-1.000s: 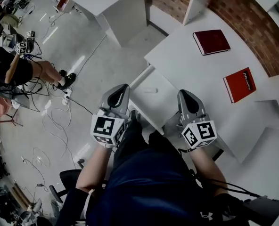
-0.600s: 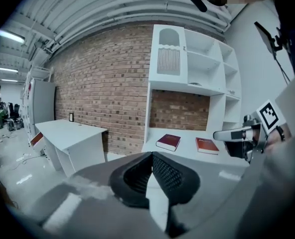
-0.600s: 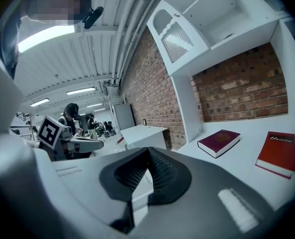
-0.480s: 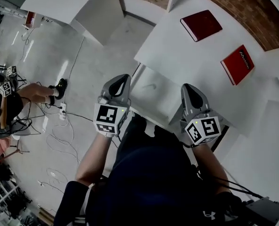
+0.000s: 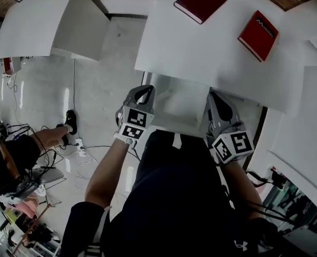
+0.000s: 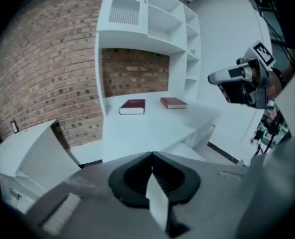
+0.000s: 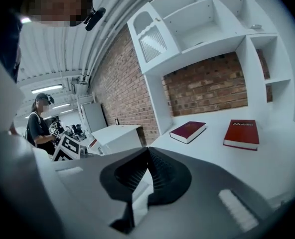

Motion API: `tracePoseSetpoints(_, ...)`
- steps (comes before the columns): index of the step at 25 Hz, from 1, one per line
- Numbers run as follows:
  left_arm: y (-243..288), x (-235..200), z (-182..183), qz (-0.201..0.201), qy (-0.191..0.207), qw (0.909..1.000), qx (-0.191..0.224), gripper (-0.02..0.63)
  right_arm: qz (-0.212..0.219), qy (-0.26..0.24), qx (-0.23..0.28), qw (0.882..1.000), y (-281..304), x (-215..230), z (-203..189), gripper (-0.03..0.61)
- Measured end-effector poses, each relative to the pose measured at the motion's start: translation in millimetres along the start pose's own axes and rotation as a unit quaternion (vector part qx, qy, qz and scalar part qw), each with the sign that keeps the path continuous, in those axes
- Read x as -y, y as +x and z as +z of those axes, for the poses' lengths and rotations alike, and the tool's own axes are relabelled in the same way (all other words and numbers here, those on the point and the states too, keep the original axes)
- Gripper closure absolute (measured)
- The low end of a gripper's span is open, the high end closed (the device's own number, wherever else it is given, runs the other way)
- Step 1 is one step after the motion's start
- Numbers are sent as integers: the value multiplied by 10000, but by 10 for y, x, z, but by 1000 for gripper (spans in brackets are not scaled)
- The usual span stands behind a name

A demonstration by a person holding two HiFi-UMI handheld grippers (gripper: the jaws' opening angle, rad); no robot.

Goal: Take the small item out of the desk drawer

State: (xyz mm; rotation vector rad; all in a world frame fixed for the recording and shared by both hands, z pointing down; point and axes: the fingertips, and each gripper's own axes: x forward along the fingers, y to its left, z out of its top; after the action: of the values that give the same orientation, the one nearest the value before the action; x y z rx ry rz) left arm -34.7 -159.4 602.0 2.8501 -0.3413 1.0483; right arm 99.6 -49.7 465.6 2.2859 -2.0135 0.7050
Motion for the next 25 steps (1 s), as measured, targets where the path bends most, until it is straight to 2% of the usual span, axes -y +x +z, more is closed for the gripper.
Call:
tracePoseSetpoints(3,305,169,-263,-423,442,9963,-606,609,-283,117,24,9995,-132,129,-63,575)
tracePoseSetpoints(5,476,253,-433,-648,692,9908,-969,586,-435,200,58,9988,-203,219,-82,575)
tracePoseSetpoints(9,744,394,-781,-1014,941,9771,-1614,563,-654,358,109,9972,-314,395,-127,575)
tracePoseSetpoints(12,900,456,-1001,-1163,1056,9671,-2000,561,-734,413,122,9964,-373,485,-146,575)
tracePoseSetpoints(14,993,501,-1151,-1269,1131,9589,-2271,536,-764,441,109,9960,-405,532,-168,575)
tracePoseSetpoints(21,1284,629,-1718,-1584,1518,9203,-3240,487,-937,607,34,9937,-529,756,-302,575)
tracePoseSetpoints(25,1419,649,-1949,-1554,1532,9111,-3498,479,-1017,650,-33,9927,-565,817,-379,575)
